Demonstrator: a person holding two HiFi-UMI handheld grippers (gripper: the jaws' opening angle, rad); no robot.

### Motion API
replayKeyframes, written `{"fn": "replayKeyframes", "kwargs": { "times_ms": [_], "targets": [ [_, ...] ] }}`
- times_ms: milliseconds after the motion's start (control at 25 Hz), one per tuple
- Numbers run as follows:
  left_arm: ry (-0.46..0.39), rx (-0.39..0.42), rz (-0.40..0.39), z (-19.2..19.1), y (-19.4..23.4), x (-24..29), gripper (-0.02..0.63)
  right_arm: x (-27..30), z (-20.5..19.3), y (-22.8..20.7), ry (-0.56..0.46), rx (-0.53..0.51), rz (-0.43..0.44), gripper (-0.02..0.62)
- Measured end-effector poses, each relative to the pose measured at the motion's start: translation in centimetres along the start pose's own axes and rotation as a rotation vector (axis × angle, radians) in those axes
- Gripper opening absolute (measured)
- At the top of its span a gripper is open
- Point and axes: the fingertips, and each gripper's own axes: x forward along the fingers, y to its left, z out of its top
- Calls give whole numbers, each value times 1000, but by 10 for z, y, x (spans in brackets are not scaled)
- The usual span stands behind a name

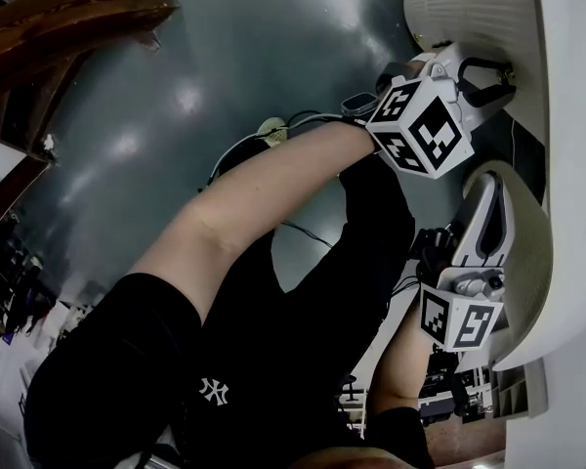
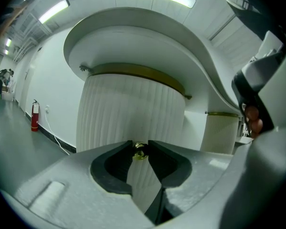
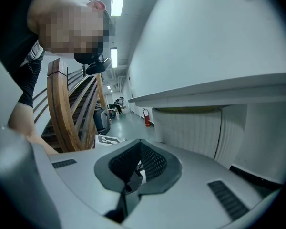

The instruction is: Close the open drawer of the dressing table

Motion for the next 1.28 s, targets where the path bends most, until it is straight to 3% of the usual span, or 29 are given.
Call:
{"fn": "replayKeyframes", "kwargs": {
  "times_ms": [360, 680, 960, 1280],
  "targets": [
    [32, 11, -14, 8, -4, -16, 106, -4, 10, 10, 13, 14, 12, 16],
    [86, 15, -9, 37, -19, -65, 106, -19, 35, 32, -8, 43, -4, 16],
    [114, 30, -31, 93, -39, -121, 97, -42, 76, 47, -32, 65, -53, 17],
    [88, 37, -45, 181, -73, -177, 42, -75, 134, 77, -89, 79, -68, 17]
  ]
}}
